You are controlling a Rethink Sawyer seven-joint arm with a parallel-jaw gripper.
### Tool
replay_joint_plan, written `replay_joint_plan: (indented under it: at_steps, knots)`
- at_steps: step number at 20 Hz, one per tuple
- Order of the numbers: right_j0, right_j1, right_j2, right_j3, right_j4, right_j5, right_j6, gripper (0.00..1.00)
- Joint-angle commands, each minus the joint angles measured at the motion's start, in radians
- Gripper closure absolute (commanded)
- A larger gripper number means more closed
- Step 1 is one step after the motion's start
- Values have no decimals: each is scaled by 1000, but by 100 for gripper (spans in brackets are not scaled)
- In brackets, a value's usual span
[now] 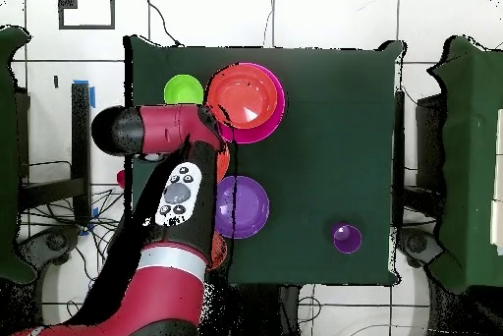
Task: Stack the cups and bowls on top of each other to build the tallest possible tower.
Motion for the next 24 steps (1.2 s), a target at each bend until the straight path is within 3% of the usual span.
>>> replay_joint_plan:
  at_steps: [1,24]
  knots:
    - [25,-7,111,105,1,-20,101,0]
    - [-63,20,260,217,54,-265,96,0]
